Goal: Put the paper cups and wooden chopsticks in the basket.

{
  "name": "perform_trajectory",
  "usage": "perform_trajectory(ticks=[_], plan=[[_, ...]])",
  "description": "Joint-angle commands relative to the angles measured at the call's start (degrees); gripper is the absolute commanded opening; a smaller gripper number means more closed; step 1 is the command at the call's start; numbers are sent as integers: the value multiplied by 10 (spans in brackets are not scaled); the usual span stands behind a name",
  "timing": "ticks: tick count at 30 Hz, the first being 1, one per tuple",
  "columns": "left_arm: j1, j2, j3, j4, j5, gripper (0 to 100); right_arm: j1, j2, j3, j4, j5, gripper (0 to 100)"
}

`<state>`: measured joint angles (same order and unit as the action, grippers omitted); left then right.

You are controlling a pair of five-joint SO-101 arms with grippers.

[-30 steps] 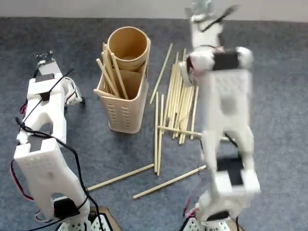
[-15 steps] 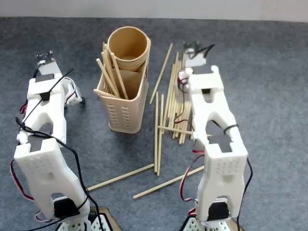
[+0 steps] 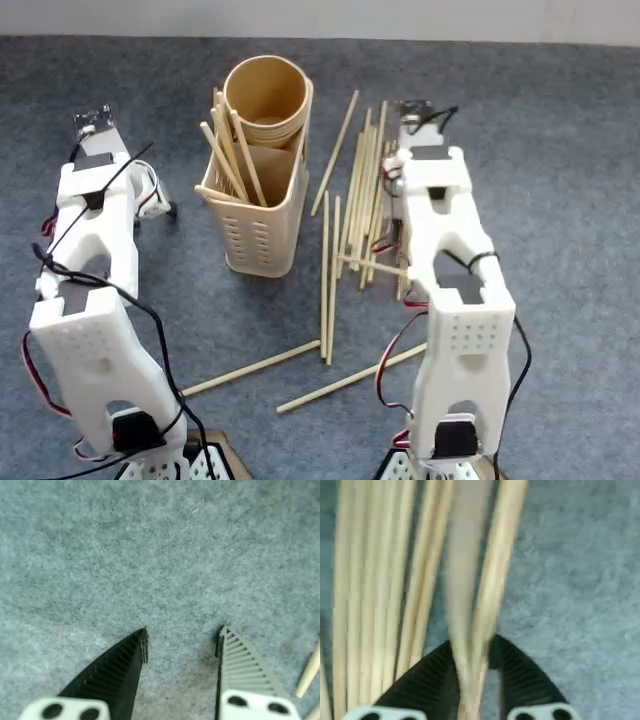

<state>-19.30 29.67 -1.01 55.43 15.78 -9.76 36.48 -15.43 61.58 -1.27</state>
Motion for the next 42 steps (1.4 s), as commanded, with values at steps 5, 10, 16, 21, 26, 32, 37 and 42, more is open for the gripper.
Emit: perform_trajectory(ticks=[5,10,16,21,26,32,37,42], plan=[[14,1,-18,-6,-4,245,18,-99,-109,92,17,5],[14,1,-18,-6,-4,245,16,-160,-191,128,18,5],[14,1,-16,-6,-4,245,-25,-210,-330,128,18,5],[14,1,-15,-6,-4,245,-97,-232,-484,124,19,5],[14,1,-15,-6,-4,245,-162,-232,-610,124,21,5],[15,1,-18,-7,-4,245,-220,-236,-642,146,18,5],[15,1,-16,-7,-4,245,-266,-227,-749,217,-1,5],[15,1,-15,-7,-4,245,-297,-196,-880,242,1,5]])
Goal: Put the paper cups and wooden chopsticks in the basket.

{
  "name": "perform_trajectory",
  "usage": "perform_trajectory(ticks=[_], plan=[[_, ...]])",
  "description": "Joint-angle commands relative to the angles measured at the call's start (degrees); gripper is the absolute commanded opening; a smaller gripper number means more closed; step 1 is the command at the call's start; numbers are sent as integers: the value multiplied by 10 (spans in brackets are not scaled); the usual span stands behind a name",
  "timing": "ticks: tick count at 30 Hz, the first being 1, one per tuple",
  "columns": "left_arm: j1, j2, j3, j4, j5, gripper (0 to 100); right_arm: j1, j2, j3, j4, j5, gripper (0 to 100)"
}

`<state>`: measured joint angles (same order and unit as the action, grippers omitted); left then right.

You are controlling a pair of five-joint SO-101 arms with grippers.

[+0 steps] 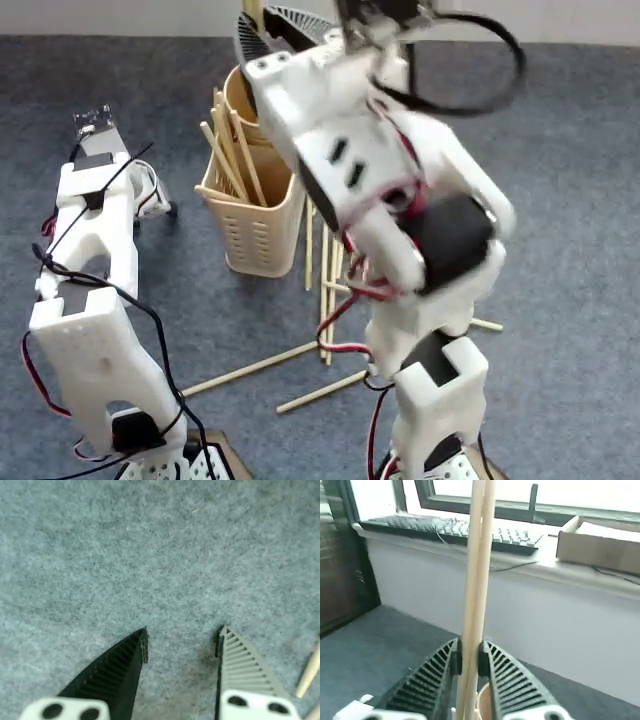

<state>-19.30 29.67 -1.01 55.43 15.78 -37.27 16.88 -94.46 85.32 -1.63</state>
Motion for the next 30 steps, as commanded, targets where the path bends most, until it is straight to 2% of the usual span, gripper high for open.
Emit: perform_trajectory(ticks=[1,5,9,11,14,25,27,30], plan=[[15,1,-15,-6,-4,245,-29,1,-71,6,9,5],[14,1,-15,-6,-4,245,-55,14,-76,31,4,5],[14,1,-16,-7,-4,245,-54,-55,-77,129,5,5],[15,2,-17,-7,-4,245,-51,-93,-67,163,32,5],[15,2,-16,-7,-4,245,2,-137,43,160,32,5],[15,2,-15,-6,-4,245,2,-384,388,156,17,6],[15,2,-15,-6,-4,245,-2,-428,464,131,17,6],[15,2,-15,-5,-4,245,-7,-480,604,37,17,6]])
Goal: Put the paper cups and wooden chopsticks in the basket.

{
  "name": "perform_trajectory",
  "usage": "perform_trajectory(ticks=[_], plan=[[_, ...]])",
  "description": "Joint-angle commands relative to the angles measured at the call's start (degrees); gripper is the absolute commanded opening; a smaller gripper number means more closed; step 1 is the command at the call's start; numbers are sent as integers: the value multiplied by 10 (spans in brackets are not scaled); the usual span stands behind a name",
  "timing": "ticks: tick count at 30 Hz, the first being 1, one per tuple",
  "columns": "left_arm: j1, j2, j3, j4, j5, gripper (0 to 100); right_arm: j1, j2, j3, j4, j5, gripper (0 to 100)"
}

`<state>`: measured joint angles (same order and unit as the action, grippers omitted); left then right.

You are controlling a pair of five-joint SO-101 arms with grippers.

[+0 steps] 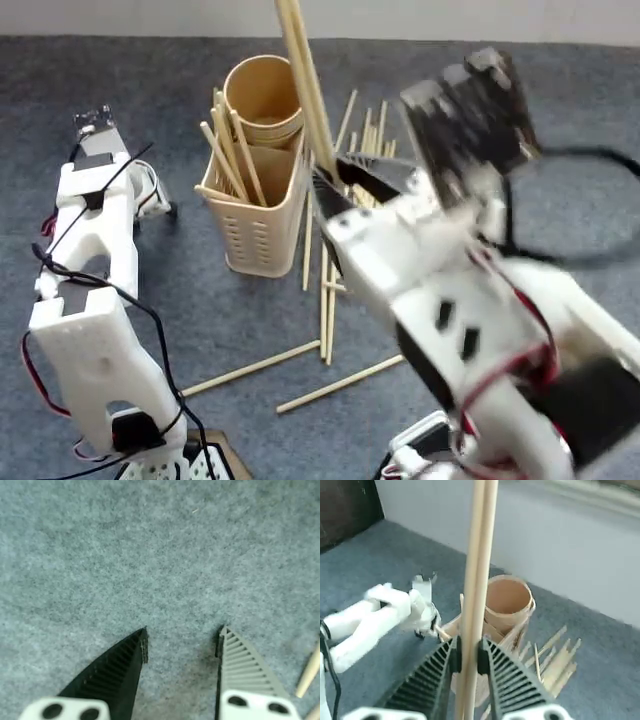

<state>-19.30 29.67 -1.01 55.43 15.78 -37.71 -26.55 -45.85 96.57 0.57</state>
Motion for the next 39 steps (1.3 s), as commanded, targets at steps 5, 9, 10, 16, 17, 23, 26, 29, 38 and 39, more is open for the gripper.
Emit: perform_trajectory(ticks=[5,9,10,16,17,23,26,29,38,39], plan=[[15,2,-14,-4,-4,245,-2,-127,388,-324,-5,6],[15,2,-14,-4,-4,245,-2,-138,549,-517,-5,5],[15,2,-14,-4,-4,245,-2,-134,571,-565,-4,5],[16,2,-15,-6,-4,245,-6,-92,604,-708,22,5],[16,2,-15,-6,-4,245,-6,-87,604,-717,21,5],[17,2,-15,-6,-5,245,-5,-58,673,-832,-9,5],[15,2,-15,-6,-5,245,-5,-50,755,-920,-26,5],[15,2,-15,-6,-5,245,-15,-55,820,-959,-25,7],[15,2,-18,-7,-5,245,16,-111,912,-903,10,159],[15,2,-18,-7,-11,245,13,-122,919,-900,29,193]])
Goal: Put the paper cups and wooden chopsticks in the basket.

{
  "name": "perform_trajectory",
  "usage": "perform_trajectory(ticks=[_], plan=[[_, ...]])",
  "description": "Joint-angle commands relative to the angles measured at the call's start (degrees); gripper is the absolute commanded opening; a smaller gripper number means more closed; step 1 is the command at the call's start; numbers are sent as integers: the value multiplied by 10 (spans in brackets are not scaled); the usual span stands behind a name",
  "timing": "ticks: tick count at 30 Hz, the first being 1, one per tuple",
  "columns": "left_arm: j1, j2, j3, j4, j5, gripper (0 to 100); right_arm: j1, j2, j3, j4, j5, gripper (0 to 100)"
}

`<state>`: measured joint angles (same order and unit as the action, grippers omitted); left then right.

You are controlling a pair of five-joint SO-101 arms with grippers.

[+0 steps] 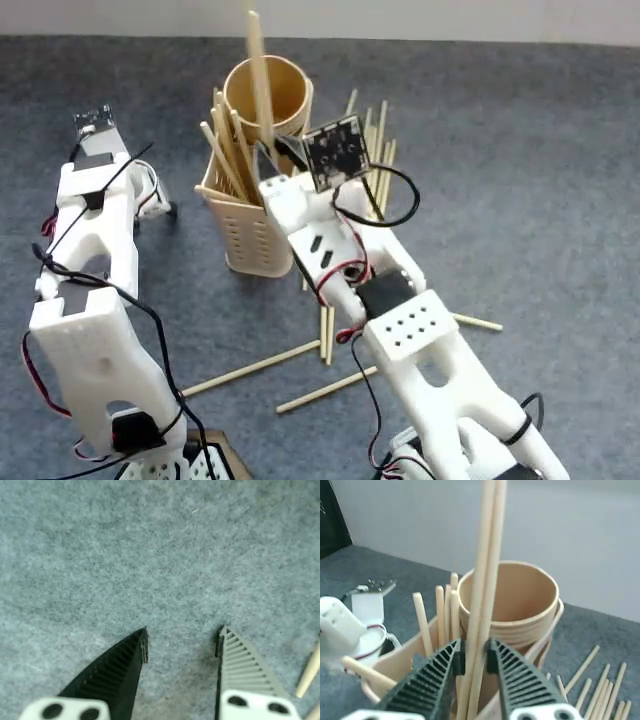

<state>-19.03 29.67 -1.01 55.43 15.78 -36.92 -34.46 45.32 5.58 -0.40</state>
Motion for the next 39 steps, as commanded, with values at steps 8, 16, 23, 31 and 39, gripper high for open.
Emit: perform_trajectory(ticks=[8,16,23,31,39], plan=[[15,2,-15,-7,-34,245,-5,-164,7,67,56,219],[15,2,-15,-7,-35,245,93,-188,-160,508,14,219],[15,2,-15,-5,-35,245,139,-109,80,435,199,217],[15,2,-15,-4,-35,245,148,-32,175,384,398,225],[15,2,-14,-4,-35,245,190,153,173,227,401,262]])
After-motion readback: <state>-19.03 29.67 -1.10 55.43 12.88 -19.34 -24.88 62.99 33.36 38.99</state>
